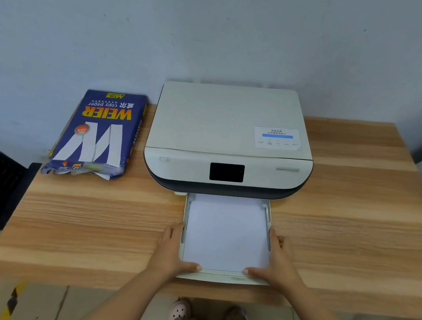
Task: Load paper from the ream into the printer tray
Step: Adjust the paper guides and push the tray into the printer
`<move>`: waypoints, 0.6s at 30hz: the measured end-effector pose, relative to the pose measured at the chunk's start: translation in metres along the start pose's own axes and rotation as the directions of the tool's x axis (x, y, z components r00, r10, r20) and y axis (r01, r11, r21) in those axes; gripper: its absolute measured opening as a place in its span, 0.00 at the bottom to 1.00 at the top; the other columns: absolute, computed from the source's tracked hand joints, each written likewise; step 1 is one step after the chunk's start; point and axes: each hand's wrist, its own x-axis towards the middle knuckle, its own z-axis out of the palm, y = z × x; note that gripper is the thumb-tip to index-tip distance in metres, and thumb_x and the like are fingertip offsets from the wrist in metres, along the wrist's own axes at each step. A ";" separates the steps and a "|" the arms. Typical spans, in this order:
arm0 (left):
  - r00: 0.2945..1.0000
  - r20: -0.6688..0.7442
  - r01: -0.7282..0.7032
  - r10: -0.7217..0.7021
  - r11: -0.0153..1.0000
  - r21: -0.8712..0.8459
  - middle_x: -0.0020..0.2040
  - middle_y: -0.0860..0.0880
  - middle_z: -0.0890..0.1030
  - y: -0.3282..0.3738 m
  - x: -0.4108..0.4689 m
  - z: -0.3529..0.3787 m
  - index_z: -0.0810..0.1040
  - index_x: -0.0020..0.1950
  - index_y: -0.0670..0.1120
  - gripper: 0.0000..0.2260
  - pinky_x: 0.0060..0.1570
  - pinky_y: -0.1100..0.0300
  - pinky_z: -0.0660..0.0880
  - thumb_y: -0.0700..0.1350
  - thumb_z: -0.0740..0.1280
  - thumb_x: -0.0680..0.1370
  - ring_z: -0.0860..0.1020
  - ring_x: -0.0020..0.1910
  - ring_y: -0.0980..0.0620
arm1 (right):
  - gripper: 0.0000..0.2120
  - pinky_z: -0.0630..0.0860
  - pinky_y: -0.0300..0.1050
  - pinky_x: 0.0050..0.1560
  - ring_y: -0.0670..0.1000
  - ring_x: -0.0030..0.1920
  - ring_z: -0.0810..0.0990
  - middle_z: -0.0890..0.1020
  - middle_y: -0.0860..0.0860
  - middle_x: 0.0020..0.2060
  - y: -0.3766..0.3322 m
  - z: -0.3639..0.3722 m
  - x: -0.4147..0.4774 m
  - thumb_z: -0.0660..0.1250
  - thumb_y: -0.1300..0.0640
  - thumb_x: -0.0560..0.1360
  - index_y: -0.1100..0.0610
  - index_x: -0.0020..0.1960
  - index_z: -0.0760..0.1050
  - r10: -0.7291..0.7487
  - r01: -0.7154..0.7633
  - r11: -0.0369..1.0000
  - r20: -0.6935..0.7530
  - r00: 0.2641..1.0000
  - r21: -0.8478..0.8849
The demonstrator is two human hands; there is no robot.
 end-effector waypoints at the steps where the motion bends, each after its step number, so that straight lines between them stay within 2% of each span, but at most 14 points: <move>1: 1.000 -0.003 0.000 0.000 1.000 0.001 0.73 0.47 0.60 0.001 0.000 0.000 0.54 0.75 0.49 0.54 0.70 0.49 0.65 0.57 0.80 0.58 0.61 0.71 0.46 | 0.64 0.64 0.48 0.69 0.54 0.67 0.61 0.59 0.54 0.66 0.000 0.001 -0.001 0.79 0.41 0.56 0.53 0.77 0.40 -0.001 0.001 1.000 -0.003 1.000 0.007; 5: 1.000 0.004 0.018 -0.018 1.000 0.001 0.72 0.47 0.60 0.001 -0.002 0.002 0.54 0.76 0.50 0.52 0.70 0.47 0.65 0.56 0.80 0.60 0.61 0.71 0.45 | 0.63 0.63 0.47 0.69 0.54 0.68 0.60 0.59 0.54 0.66 0.002 0.001 -0.002 0.79 0.40 0.56 0.53 0.77 0.42 -0.007 0.006 1.000 0.007 1.000 0.017; 7: 1.000 0.002 0.026 -0.026 0.998 -0.054 0.72 0.47 0.62 -0.001 -0.001 0.001 0.56 0.75 0.51 0.49 0.69 0.47 0.66 0.58 0.78 0.61 0.63 0.70 0.45 | 0.62 0.64 0.49 0.70 0.55 0.69 0.61 0.59 0.54 0.68 0.002 -0.001 -0.002 0.78 0.38 0.57 0.53 0.77 0.43 -0.005 0.005 1.000 0.016 1.000 0.027; 10: 0.999 -0.035 0.018 -0.023 0.991 -0.135 0.71 0.47 0.64 0.001 0.000 -0.001 0.58 0.74 0.51 0.40 0.67 0.47 0.70 0.58 0.74 0.68 0.68 0.67 0.47 | 0.55 0.67 0.52 0.69 0.55 0.69 0.64 0.61 0.54 0.69 0.003 -0.005 -0.001 0.76 0.38 0.60 0.52 0.76 0.50 0.002 0.002 0.989 -0.025 1.000 0.146; 12: 0.999 -0.046 -0.019 0.013 0.990 -0.136 0.71 0.49 0.62 0.002 -0.002 0.000 0.56 0.75 0.51 0.39 0.68 0.49 0.68 0.56 0.72 0.71 0.66 0.68 0.47 | 0.50 0.69 0.53 0.68 0.54 0.69 0.66 0.63 0.53 0.69 0.003 -0.007 -0.002 0.75 0.38 0.62 0.51 0.76 0.54 0.002 0.008 0.977 -0.045 0.999 0.215; 15: 0.997 -0.058 -0.050 0.044 0.994 -0.094 0.71 0.49 0.62 0.001 -0.005 0.003 0.55 0.76 0.50 0.39 0.69 0.53 0.65 0.56 0.71 0.72 0.62 0.70 0.49 | 0.45 0.72 0.53 0.65 0.53 0.65 0.69 0.65 0.53 0.68 0.006 -0.007 -0.004 0.74 0.39 0.65 0.50 0.74 0.58 0.000 0.015 0.970 -0.061 0.998 0.241; 18: 0.998 -0.053 -0.045 0.040 0.995 -0.094 0.71 0.49 0.63 0.000 -0.005 0.002 0.56 0.76 0.50 0.37 0.69 0.53 0.66 0.55 0.71 0.72 0.63 0.69 0.50 | 0.39 0.73 0.45 0.57 0.49 0.57 0.71 0.67 0.52 0.66 0.007 -0.006 -0.005 0.72 0.43 0.68 0.52 0.74 0.60 -0.010 0.031 0.971 -0.090 0.996 0.236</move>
